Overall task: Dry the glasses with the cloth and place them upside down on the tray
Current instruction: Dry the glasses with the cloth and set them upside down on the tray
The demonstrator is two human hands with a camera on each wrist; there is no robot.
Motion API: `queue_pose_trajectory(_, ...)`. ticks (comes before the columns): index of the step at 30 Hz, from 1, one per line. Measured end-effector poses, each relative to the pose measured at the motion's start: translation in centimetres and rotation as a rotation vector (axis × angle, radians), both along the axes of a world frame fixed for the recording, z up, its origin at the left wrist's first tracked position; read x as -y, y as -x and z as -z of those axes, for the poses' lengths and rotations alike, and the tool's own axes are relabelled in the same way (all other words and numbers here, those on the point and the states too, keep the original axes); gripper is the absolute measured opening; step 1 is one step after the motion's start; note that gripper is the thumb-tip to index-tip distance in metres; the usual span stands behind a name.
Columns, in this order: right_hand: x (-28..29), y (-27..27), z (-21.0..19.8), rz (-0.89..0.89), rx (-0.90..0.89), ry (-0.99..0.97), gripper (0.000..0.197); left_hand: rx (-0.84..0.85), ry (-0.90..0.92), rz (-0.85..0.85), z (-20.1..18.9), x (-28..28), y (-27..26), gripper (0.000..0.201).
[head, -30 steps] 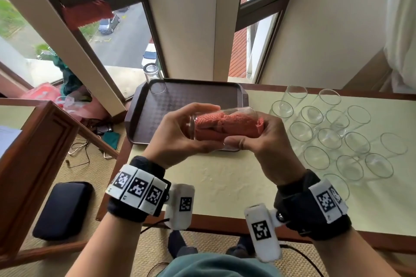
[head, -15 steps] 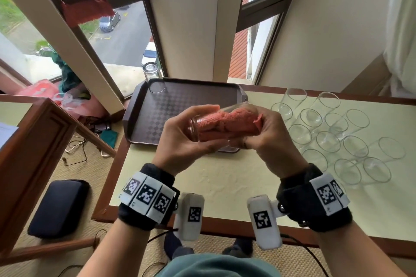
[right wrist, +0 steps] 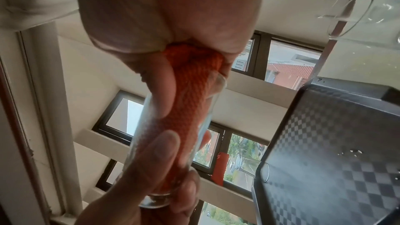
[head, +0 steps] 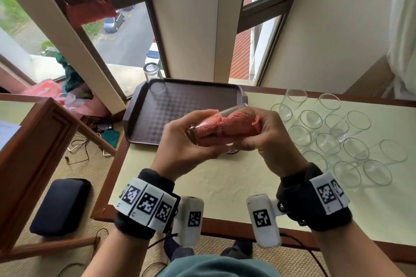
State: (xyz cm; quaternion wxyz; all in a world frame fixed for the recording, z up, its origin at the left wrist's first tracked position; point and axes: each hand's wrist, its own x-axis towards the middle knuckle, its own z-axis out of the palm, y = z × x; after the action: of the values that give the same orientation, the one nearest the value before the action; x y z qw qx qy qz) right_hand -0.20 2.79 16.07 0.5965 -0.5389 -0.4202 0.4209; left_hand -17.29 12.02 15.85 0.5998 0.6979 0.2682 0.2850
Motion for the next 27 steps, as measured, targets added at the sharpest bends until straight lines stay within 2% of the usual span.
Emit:
queue_pose_trajectory(1, 0.1, -0.3, -0.1, -0.014, -0.043, 0.005, 0.051, 0.001, -0.069, 0.001, 0.1, 0.1, 0.0, 0.076)
queue_pose_trajectory(3, 0.2, -0.5, -0.4, -0.026, -0.104, -0.002, 0.054, 0.021, -0.097, 0.022, -0.1, 0.1, 0.0, 0.079)
queue_pose_trajectory(5, 0.3, -0.1, -0.6, -0.011, -0.122, -0.017, 0.057, 0.039, 0.002, 0.050, -0.7, -0.2, -0.1, 0.074)
queue_pose_trajectory(8, 0.3, 1.0, 0.0, 0.064, 0.027, -0.098, 0.058, 0.069, 0.298, 0.051, -1.1, -0.7, -0.1, 0.054)
queue_pose_trajectory(9, 0.2, 1.4, 0.1, 0.071, 0.077, -0.115, 0.061, 0.079, 0.352, 0.043, -1.0, -0.8, 0.0, 0.050)
queue_pose_trajectory(11, 0.2, 1.7, 0.3, 0.059, 0.073, -0.114, 0.061, 0.097, 0.350, 0.015, -0.7, -0.8, 0.2, 0.048)
queue_pose_trajectory(13, 0.0, 1.6, -0.1, 0.043, 0.037, -0.089, 0.051, 0.095, 0.227, -0.011, -0.9, -0.8, 0.4, 0.054)
queue_pose_trajectory(15, -0.2, 1.2, -0.4, -0.004, -0.005, -0.055, 0.040, 0.054, -0.020, 0.002, -1.0, -1.0, 0.7, 0.064)
queue_pose_trajectory(17, -0.2, 0.9, -0.6, -0.044, -0.069, -0.007, 0.046, 0.000, -0.288, 0.036, -0.7, -1.1, 1.1, 0.068)
queue_pose_trajectory(19, -0.4, 1.0, -0.7, -0.043, -0.123, -0.005, 0.051, -0.009, -0.376, 0.037, -0.6, -1.2, 1.2, 0.069)
queue_pose_trajectory(21, -0.4, 1.2, -0.6, -0.018, -0.139, -0.049, 0.046, 0.031, -0.239, 0.032, -0.7, -1.2, 1.1, 0.072)
queue_pose_trajectory(23, -0.5, 1.4, -0.4, 0.034, -0.101, -0.090, 0.042, 0.087, -0.005, 0.054, -0.9, -1.2, 1.1, 0.078)
queue_pose_trajectory(25, -0.6, 1.5, -0.1, 0.074, 0.043, -0.131, 0.049, 0.118, 0.147, 0.056, -1.0, -1.2, 1.1, 0.077)
queue_pose_trajectory(27, -0.6, 1.7, -0.3, 0.083, 0.193, -0.157, 0.048, 0.141, 0.172, 0.032, -1.1, -1.1, 1.1, 0.075)
